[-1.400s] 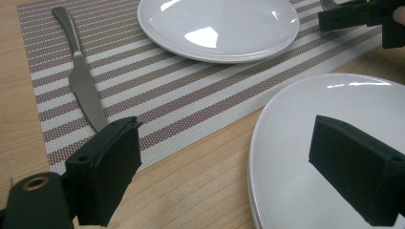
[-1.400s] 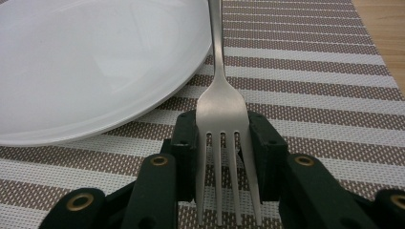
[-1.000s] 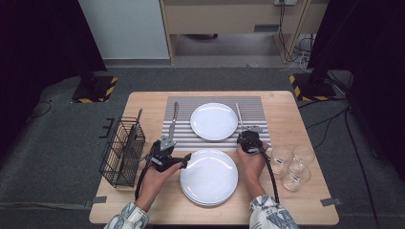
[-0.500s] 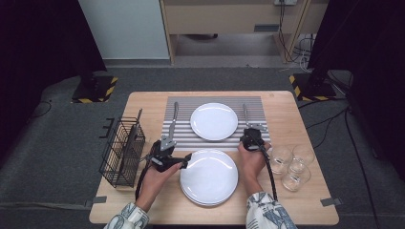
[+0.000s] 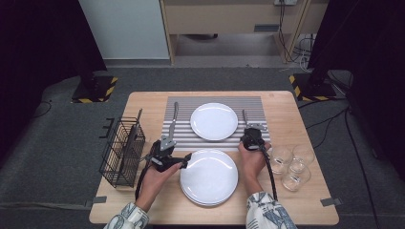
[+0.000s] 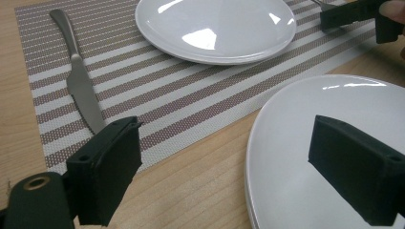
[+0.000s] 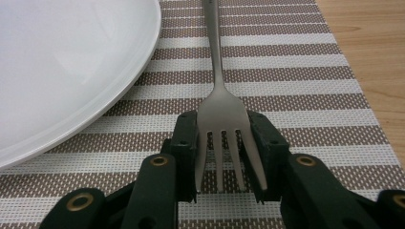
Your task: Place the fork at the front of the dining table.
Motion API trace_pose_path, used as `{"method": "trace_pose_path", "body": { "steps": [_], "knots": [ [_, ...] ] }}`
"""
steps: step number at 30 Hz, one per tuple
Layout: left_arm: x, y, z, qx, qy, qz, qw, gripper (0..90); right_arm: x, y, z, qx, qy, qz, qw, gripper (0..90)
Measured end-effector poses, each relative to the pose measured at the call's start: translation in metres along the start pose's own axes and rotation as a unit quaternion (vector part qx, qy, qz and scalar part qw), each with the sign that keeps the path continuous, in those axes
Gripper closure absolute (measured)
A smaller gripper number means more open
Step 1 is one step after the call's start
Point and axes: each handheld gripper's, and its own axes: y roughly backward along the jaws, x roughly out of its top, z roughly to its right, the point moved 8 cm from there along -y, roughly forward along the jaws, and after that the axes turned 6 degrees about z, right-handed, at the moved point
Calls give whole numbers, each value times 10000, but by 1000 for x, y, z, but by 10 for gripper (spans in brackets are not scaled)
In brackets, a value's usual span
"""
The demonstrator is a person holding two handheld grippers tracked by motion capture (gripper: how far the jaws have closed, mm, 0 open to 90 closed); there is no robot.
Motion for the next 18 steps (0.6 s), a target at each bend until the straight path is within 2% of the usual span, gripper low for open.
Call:
{"method": "trace_pose_path", "body": {
  "steps": [7, 12, 18],
  "knots": [
    [0, 0, 1, 1, -17, -4, 10000, 98, -1, 0, 1, 78, 26, 63, 9999, 667],
    [0, 0, 1, 9, -32, -10, 10000, 99, -3, 1, 1, 138, 154, 171, 9996, 665],
    [0, 0, 2, -5, -41, -9, 10000, 99, -3, 1, 0, 182, 119, 171, 9996, 629]
  ]
}}
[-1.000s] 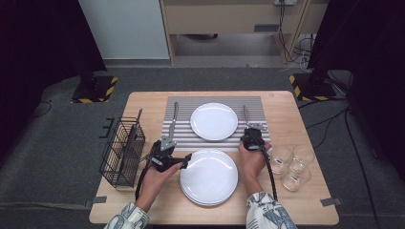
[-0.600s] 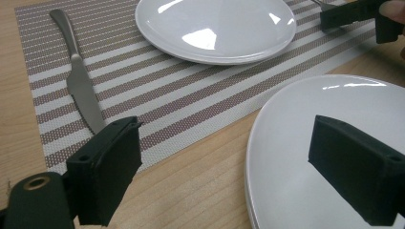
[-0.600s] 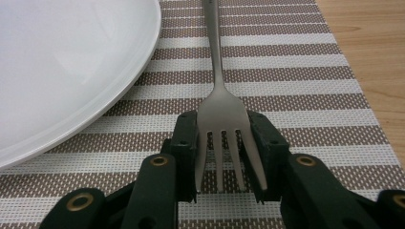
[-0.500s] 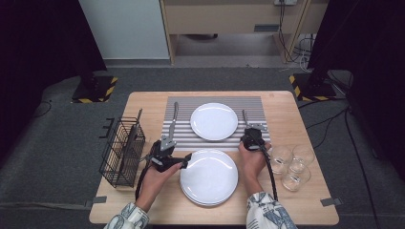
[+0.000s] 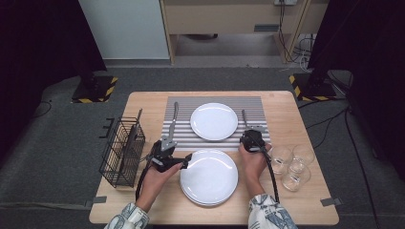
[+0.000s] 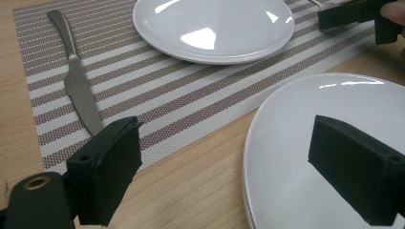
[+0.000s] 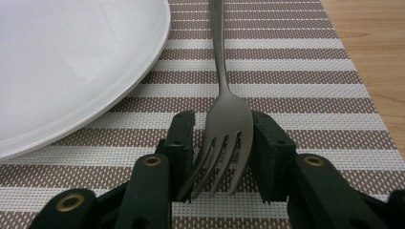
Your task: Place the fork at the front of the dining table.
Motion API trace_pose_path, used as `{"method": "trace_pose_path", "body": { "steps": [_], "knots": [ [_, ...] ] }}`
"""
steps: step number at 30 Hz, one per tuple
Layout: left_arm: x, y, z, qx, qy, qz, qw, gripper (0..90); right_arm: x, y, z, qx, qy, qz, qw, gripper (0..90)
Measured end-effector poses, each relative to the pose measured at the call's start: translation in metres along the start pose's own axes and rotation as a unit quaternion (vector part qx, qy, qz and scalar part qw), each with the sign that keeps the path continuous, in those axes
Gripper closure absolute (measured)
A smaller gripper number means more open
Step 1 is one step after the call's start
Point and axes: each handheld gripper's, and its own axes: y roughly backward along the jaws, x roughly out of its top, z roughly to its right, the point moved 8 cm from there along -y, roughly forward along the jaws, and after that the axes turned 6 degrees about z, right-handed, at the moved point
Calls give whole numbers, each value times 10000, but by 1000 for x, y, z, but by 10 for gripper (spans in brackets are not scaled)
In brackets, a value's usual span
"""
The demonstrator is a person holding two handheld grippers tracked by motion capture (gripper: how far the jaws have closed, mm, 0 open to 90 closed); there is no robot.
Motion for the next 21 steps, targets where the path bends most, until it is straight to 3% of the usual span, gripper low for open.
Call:
{"method": "trace_pose_path", "body": {
  "steps": [21],
  "knots": [
    [1, 1, 0, -2, -5, 7, 10000, 101, -1, 1, 0, -68, 81, -18, 9999, 571]
  ]
}}
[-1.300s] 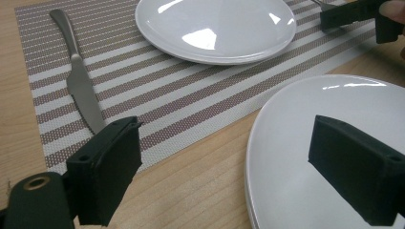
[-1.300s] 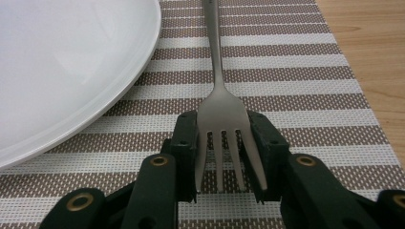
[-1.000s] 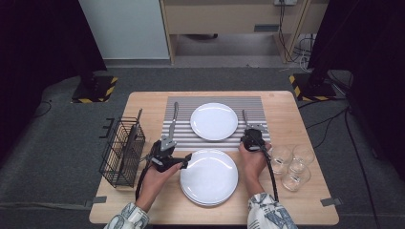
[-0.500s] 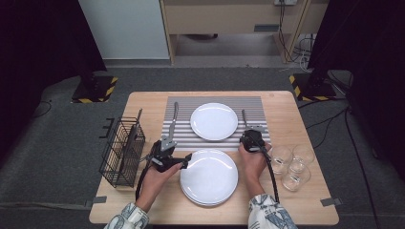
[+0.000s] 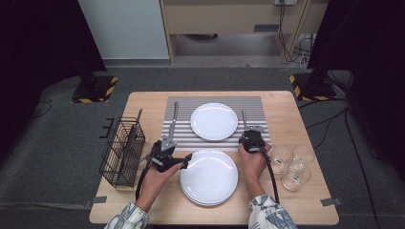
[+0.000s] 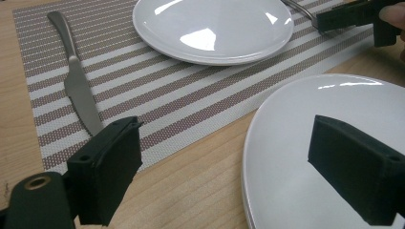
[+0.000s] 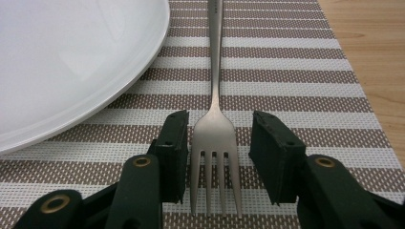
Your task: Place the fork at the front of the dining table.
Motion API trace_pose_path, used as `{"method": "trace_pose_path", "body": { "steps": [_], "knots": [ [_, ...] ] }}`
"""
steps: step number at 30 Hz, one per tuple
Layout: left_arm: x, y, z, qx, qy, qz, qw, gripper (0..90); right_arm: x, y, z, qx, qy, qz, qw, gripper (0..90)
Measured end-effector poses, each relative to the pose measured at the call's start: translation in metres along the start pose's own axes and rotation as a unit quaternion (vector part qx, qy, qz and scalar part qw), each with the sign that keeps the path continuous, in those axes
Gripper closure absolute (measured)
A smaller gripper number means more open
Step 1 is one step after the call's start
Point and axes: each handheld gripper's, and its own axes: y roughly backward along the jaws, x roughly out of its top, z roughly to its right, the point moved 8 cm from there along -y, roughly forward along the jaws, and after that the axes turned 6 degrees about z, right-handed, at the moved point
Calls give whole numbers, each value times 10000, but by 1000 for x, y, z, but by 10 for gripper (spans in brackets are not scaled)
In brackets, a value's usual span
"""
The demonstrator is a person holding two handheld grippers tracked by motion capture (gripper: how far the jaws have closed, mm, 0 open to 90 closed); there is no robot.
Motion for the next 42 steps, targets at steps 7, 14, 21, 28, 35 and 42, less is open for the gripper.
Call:
{"method": "trace_pose_path", "body": {
  "steps": [7, 14, 21, 28, 35, 42],
  "knots": [
    [1, 0, 1, 3, -4, 19, 10000, 101, -2, 3, 1, -30, 15, -27, 10000, 567],
    [0, 0, 2, -13, -21, 2, 10000, 101, -2, 5, 0, -31, 60, -16, 10000, 671],
    [0, -1, 3, -19, -32, -1, 10000, 101, -2, 5, 1, 21, 70, -25, 10000, 672],
    [0, -1, 3, -24, -31, -6, 10000, 101, 0, 2, 1, 55, -12, -27, 10000, 672],
    [0, -1, 3, -34, -24, -4, 10000, 101, 3, -3, 0, 34, -17, -51, 10000, 667],
    [0, -1, 3, -35, -26, 6, 10000, 101, 4, -2, 1, 62, -27, 81, 9999, 571]
  ]
}}
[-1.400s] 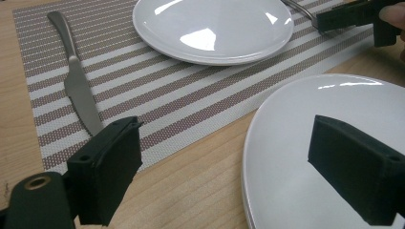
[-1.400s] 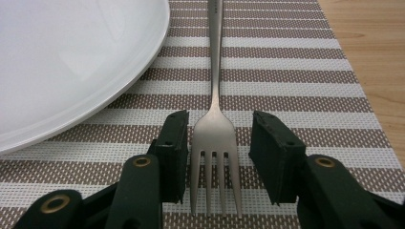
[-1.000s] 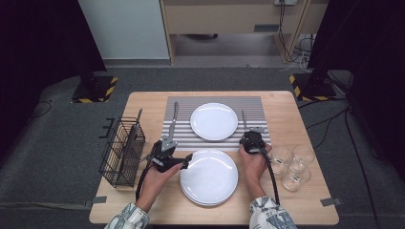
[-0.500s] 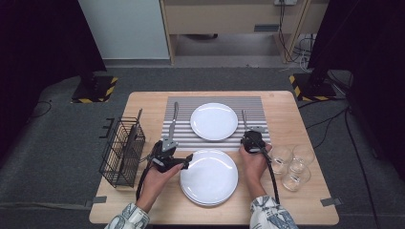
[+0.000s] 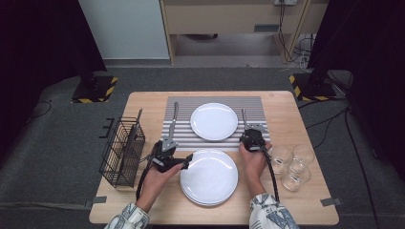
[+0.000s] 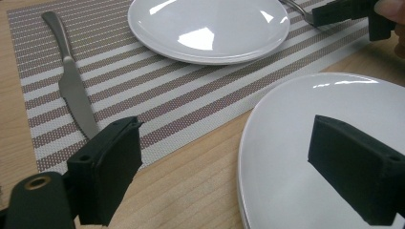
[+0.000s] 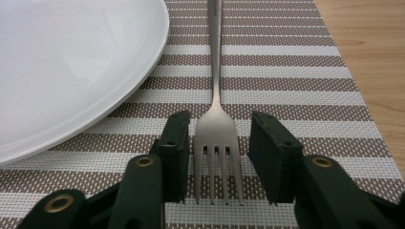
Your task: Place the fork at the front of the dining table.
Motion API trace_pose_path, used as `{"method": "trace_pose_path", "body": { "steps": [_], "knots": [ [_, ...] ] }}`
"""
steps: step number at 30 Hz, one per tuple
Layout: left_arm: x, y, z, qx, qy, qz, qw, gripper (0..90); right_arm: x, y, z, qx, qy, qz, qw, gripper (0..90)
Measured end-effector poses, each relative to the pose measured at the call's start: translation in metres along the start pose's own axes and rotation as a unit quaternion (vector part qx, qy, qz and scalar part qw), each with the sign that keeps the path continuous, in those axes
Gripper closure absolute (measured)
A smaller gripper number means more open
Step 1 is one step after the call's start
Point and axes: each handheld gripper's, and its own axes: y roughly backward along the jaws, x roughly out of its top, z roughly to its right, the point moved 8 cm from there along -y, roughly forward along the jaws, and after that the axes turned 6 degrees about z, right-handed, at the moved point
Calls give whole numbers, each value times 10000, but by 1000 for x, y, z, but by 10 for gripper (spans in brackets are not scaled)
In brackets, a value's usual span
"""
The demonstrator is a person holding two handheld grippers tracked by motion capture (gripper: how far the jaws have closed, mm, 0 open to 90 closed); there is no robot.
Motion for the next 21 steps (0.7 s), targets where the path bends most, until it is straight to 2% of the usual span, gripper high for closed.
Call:
{"method": "trace_pose_path", "body": {
  "steps": [2, 6, 10, 21],
  "knots": [
    [0, 0, 0, -1, -9, 0, 10000, 101, -1, 0, -1, 23, 55, -19, 10000, 540],
    [0, 0, 1, 2, -6, -8, 10000, 101, 0, 0, 1, -28, -1, 31, 10000, 479],
    [0, 0, 0, 3, -14, -4, 10000, 101, -3, 0, 2, -15, -64, -92, 9999, 474],
    [1, 1, 0, 11, -11, 23, 10000, 101, -6, 4, -6, 63, -18, -93, 9999, 488]
  ]
}}
